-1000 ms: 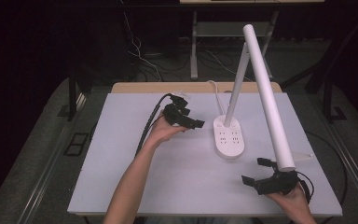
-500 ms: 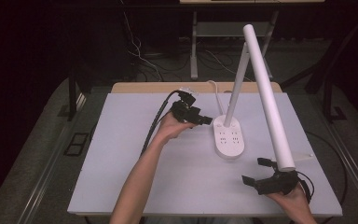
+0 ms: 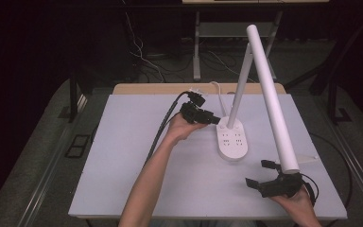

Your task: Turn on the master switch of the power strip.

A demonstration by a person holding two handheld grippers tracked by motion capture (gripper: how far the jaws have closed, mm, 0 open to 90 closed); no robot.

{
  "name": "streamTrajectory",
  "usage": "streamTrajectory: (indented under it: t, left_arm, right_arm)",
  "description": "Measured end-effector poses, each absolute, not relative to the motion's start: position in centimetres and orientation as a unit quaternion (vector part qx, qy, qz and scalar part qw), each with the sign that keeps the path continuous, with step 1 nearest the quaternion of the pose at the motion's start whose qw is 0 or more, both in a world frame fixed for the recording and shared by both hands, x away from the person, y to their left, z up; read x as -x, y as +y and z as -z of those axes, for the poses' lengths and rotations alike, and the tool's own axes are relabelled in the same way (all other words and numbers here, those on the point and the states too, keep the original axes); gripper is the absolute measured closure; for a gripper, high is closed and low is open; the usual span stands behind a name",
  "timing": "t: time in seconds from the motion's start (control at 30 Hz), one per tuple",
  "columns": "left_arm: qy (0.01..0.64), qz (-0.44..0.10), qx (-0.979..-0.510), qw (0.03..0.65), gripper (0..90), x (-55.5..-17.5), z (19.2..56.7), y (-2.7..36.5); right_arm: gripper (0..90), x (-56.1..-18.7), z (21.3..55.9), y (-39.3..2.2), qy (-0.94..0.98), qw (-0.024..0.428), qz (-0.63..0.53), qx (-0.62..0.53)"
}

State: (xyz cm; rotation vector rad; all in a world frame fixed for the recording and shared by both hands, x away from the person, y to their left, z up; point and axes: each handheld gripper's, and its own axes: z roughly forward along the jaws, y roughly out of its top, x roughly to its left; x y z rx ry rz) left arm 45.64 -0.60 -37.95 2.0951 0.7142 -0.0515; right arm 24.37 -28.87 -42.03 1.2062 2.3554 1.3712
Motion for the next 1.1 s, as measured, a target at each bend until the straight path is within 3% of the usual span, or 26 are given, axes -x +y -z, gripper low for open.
streamTrajectory:
  t: [0.17,0.53,1.1]
  left_arm:
    - [0.29,0.019,-0.845,0.448,71.6,-45.8,38.3,-1.1]
    - [0.305,0.015,-0.842,0.445,88.9,-46.2,39.4,-2.4]
    - [0.318,0.017,-0.843,0.433,89.8,-46.6,41.6,-4.3]
  right_arm:
    - [0.3,-24.4,42.0,-28.9,0.789,0.083,-0.456,-0.402]
    - [0.3,-24.4,42.1,-28.9,0.79,0.083,-0.457,-0.401]
    - [0.3,-24.5,42.1,-28.8,0.792,0.082,-0.455,-0.399]
